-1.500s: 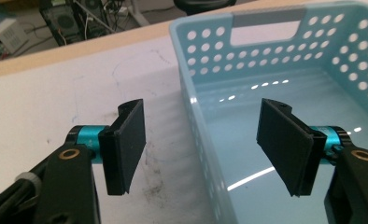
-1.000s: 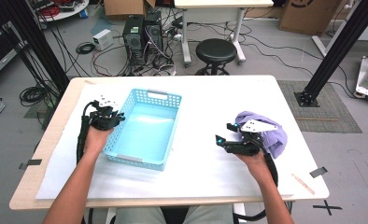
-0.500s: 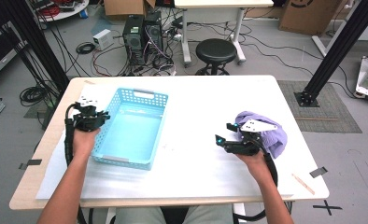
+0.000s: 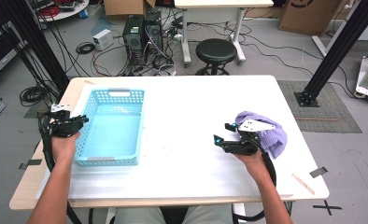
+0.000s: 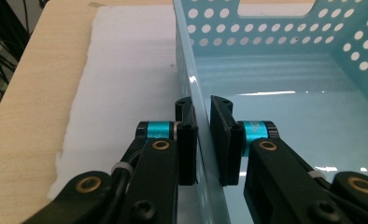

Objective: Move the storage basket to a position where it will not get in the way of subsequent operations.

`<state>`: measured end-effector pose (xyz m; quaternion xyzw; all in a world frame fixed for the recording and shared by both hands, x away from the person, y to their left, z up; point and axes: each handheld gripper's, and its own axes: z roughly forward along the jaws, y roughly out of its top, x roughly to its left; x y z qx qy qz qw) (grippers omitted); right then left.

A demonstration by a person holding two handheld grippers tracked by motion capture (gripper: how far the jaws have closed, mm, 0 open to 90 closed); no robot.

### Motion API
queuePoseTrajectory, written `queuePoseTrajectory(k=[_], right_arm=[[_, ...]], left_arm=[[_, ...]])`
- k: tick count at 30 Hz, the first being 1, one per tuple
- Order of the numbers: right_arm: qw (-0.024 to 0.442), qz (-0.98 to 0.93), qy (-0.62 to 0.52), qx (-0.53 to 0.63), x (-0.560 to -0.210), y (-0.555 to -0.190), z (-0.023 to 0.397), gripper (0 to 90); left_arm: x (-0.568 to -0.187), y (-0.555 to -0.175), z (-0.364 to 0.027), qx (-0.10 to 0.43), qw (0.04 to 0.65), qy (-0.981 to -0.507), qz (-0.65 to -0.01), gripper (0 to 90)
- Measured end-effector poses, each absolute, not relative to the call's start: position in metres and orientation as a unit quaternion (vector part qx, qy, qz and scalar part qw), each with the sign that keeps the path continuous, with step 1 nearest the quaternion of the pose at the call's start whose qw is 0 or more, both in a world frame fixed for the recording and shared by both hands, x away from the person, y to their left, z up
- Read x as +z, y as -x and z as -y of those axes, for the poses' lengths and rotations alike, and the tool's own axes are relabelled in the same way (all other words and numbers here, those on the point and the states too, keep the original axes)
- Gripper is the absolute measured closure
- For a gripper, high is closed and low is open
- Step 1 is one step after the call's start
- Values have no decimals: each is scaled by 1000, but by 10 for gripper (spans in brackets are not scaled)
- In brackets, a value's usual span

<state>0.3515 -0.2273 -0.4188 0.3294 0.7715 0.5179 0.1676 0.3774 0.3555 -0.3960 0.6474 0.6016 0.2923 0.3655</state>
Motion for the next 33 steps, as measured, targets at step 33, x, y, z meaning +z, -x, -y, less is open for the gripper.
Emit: queuePoseTrajectory(k=[33], right_arm=[[167,-774,-331,513,-420,-350,226,280]], left_arm=[[-400,-354,-368,337,338,-661,-580,805]])
